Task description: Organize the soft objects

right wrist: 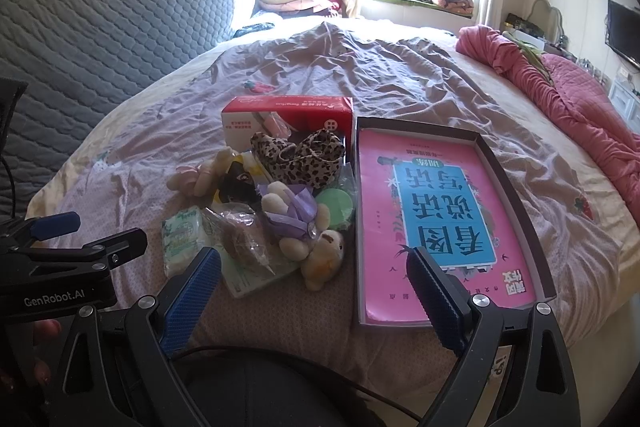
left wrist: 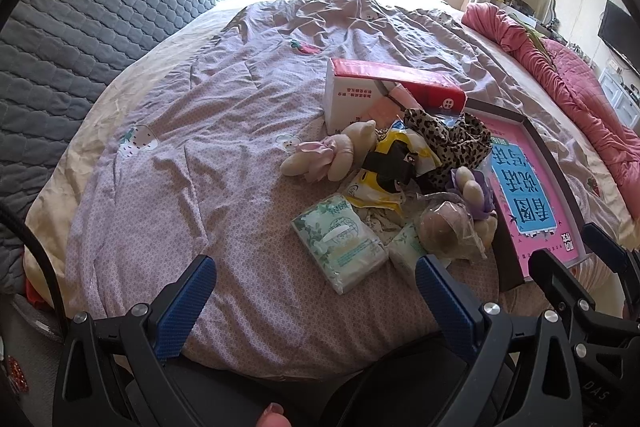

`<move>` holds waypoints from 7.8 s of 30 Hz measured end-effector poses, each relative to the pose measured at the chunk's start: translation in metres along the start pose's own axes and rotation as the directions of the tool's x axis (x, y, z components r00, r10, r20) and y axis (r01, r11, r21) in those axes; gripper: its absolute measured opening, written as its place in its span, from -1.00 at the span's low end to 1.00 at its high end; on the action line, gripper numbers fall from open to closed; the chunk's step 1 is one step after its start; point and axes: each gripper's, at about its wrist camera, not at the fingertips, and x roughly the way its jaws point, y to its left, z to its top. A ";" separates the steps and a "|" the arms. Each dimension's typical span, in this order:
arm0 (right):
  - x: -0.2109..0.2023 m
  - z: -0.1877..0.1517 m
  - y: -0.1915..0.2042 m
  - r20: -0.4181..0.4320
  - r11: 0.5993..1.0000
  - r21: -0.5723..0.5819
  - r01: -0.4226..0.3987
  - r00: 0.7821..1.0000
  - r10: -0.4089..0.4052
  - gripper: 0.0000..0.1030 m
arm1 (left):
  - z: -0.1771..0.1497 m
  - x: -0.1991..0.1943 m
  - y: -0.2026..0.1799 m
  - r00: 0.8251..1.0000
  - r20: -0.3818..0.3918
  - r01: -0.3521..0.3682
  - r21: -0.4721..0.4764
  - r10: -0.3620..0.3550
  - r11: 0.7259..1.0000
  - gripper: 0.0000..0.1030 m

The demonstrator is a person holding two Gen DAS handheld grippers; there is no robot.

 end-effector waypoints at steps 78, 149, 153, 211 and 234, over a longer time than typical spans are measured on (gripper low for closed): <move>0.034 0.046 0.001 -0.074 0.964 -0.065 -0.260 0.964 0.255 -0.23 | 0.031 0.101 0.039 0.930 -0.204 0.255 -0.238 -0.305 0.937 -0.31; 0.055 -0.029 -0.216 -0.205 0.966 0.247 0.078 0.978 -0.026 -0.19 | 0.018 0.117 -0.242 0.871 -0.414 0.384 0.232 -0.266 0.894 -0.13; 0.053 -0.029 -0.217 -0.207 0.965 0.247 0.087 0.978 -0.035 -0.19 | 0.018 0.118 -0.238 0.869 -0.416 0.381 0.221 -0.266 0.898 -0.02; 0.000 0.035 -0.114 -0.099 0.997 0.073 0.002 0.995 0.005 0.19 | 0.053 0.036 -0.076 0.948 -0.187 0.275 0.083 -0.256 0.958 0.43; 0.073 0.031 0.024 -0.182 0.966 -0.238 -0.098 0.982 0.054 0.40 | 0.057 0.079 0.037 0.968 -0.186 0.161 -0.070 -0.171 0.984 0.43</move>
